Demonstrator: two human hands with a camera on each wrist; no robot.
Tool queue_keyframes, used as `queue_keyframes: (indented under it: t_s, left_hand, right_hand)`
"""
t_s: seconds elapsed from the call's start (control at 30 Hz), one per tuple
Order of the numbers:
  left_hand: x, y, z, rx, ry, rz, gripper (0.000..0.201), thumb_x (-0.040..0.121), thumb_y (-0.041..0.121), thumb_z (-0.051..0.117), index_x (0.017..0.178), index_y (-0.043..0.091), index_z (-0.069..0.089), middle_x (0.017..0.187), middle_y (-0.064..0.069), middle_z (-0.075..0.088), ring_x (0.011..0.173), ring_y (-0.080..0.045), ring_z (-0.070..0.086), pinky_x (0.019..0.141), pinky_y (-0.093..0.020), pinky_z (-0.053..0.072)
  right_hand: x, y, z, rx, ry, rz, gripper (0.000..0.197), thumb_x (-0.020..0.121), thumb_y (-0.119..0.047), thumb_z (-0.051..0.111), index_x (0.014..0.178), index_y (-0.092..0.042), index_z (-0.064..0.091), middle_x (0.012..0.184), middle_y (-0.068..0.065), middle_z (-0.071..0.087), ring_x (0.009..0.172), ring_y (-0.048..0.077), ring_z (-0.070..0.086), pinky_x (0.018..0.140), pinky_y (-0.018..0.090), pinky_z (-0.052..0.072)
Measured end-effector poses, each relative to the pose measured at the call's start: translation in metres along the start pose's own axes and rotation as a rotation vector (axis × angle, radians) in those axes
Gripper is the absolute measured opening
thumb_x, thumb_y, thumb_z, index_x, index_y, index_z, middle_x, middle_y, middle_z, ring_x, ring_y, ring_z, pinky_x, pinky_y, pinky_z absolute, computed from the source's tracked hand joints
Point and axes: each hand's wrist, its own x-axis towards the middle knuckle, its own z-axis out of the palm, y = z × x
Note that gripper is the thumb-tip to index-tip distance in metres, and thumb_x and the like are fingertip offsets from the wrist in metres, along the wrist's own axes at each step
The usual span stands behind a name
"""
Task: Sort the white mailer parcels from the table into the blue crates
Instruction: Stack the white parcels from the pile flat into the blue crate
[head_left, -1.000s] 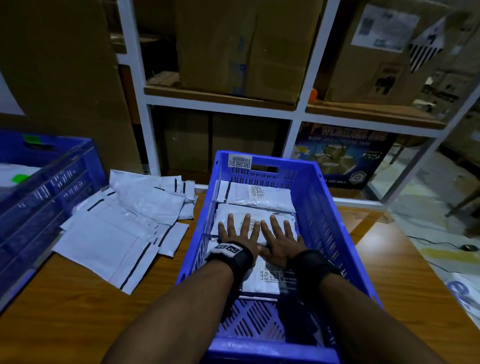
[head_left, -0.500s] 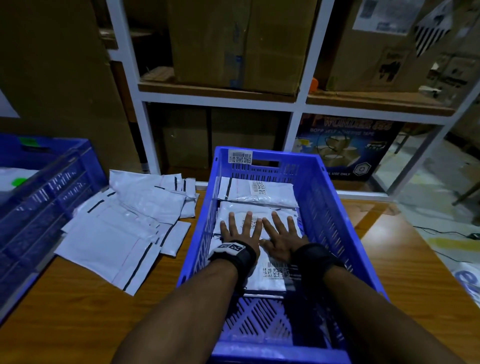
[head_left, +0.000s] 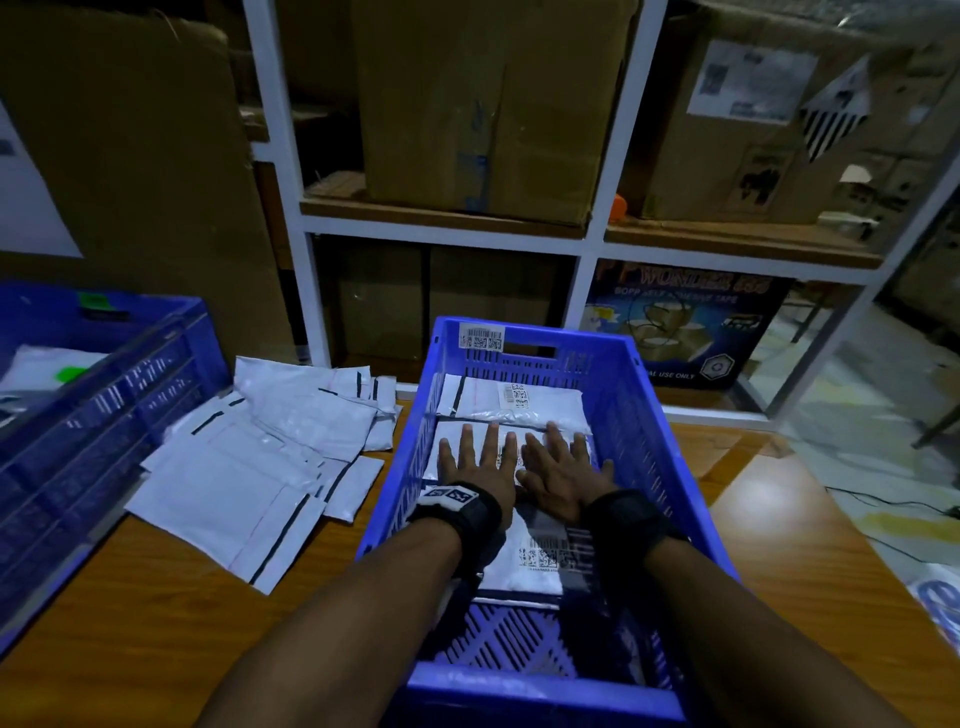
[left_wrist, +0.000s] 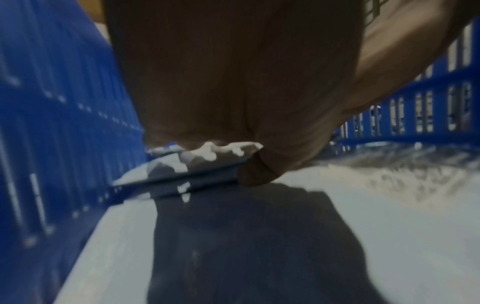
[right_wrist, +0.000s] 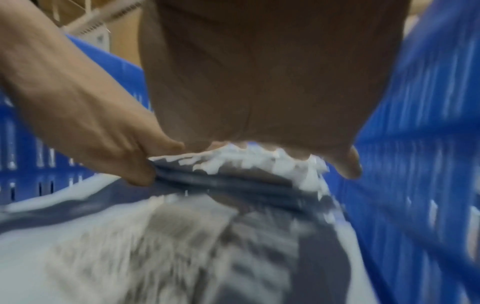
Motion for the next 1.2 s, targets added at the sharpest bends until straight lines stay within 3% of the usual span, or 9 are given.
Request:
queue_keyframes:
  t_s: [0.1, 0.2, 0.4, 0.5, 0.63, 0.77, 1.0, 1.2]
  left_hand:
    - [-0.002, 0.005, -0.026, -0.092, 0.126, -0.063, 0.092, 0.097, 0.043, 0.055, 0.158, 0.015, -0.007, 0.164, -0.010, -0.019, 0.149, -0.041, -0.017, 0.116, -0.067, 0.000]
    - [-0.009, 0.006, -0.063, -0.127, 0.247, -0.108, 0.080, 0.097, 0.035, 0.052, 0.159, 0.014, 0.005, 0.166, -0.010, -0.011, 0.150, -0.040, -0.013, 0.116, -0.067, 0.004]
    - [-0.040, -0.015, -0.151, 0.094, 0.480, -0.156, 0.072, 0.095, 0.045, 0.048, 0.156, 0.017, 0.022, 0.166, -0.012, -0.001, 0.151, -0.041, -0.008, 0.104, -0.078, -0.012]
    - [-0.061, -0.045, -0.174, 0.177, 0.554, -0.177, 0.071, 0.095, 0.046, 0.047, 0.155, 0.017, 0.023, 0.166, -0.013, 0.001, 0.151, -0.041, -0.007, 0.103, -0.079, -0.011]
    - [-0.086, -0.096, -0.174, 0.137, 0.603, -0.185, 0.077, 0.094, 0.042, 0.052, 0.157, 0.017, 0.016, 0.166, -0.012, 0.004, 0.152, -0.038, -0.004, 0.111, -0.075, 0.000]
    - [-0.101, -0.153, -0.159, 0.131, 0.598, -0.159, 0.083, 0.092, 0.037, 0.059, 0.157, 0.019, 0.013, 0.164, -0.012, 0.007, 0.151, -0.036, 0.000, 0.113, -0.073, 0.004]
    - [-0.109, -0.260, -0.139, 0.153, 0.561, -0.118, 0.077, 0.095, 0.034, 0.053, 0.157, 0.022, 0.009, 0.164, -0.009, -0.001, 0.151, -0.036, -0.005, 0.112, -0.072, 0.006]
    - [-0.105, -0.341, -0.112, 0.181, 0.494, -0.116, 0.072, 0.098, 0.036, 0.049, 0.157, 0.021, 0.010, 0.165, -0.009, 0.001, 0.151, -0.036, -0.003, 0.113, -0.072, 0.006]
  right_hand:
    - [-0.004, -0.004, -0.020, -0.020, 0.160, -0.026, 0.065, 0.100, -0.059, 0.024, 0.155, -0.030, 0.007, 0.164, 0.000, -0.009, 0.151, 0.032, -0.003, 0.112, 0.068, 0.014]
    - [-0.012, -0.009, -0.050, -0.123, 0.340, -0.087, 0.061, 0.101, -0.052, 0.028, 0.153, -0.023, 0.018, 0.164, 0.006, 0.004, 0.150, 0.032, 0.004, 0.113, 0.065, 0.016]
    - [-0.032, -0.038, -0.124, -0.211, 0.527, -0.189, 0.063, 0.100, -0.047, 0.036, 0.155, -0.023, 0.014, 0.164, 0.008, 0.003, 0.150, 0.034, -0.001, 0.112, 0.065, 0.012]
    - [-0.036, -0.059, -0.143, -0.206, 0.600, -0.250, 0.065, 0.099, -0.048, 0.038, 0.154, -0.021, 0.017, 0.163, 0.008, 0.007, 0.150, 0.033, 0.002, 0.113, 0.064, 0.015]
    - [-0.042, -0.093, -0.149, -0.249, 0.686, -0.354, 0.064, 0.096, -0.047, 0.042, 0.150, -0.019, 0.024, 0.158, 0.012, 0.022, 0.147, 0.034, 0.016, 0.110, 0.061, 0.025]
    - [-0.044, -0.139, -0.147, -0.286, 0.703, -0.424, 0.059, 0.095, -0.046, 0.047, 0.144, -0.017, 0.033, 0.150, 0.012, 0.036, 0.143, 0.033, 0.025, 0.107, 0.057, 0.031]
    - [-0.015, -0.231, -0.147, -0.259, 0.609, -0.424, 0.060, 0.094, -0.044, 0.050, 0.144, -0.016, 0.031, 0.155, 0.011, 0.029, 0.145, 0.033, 0.022, 0.111, 0.059, 0.028]
    - [0.031, -0.307, -0.113, -0.327, 0.553, -0.428, 0.058, 0.092, -0.044, 0.050, 0.142, -0.018, 0.034, 0.143, 0.014, 0.044, 0.129, 0.036, 0.044, 0.106, 0.050, 0.035]
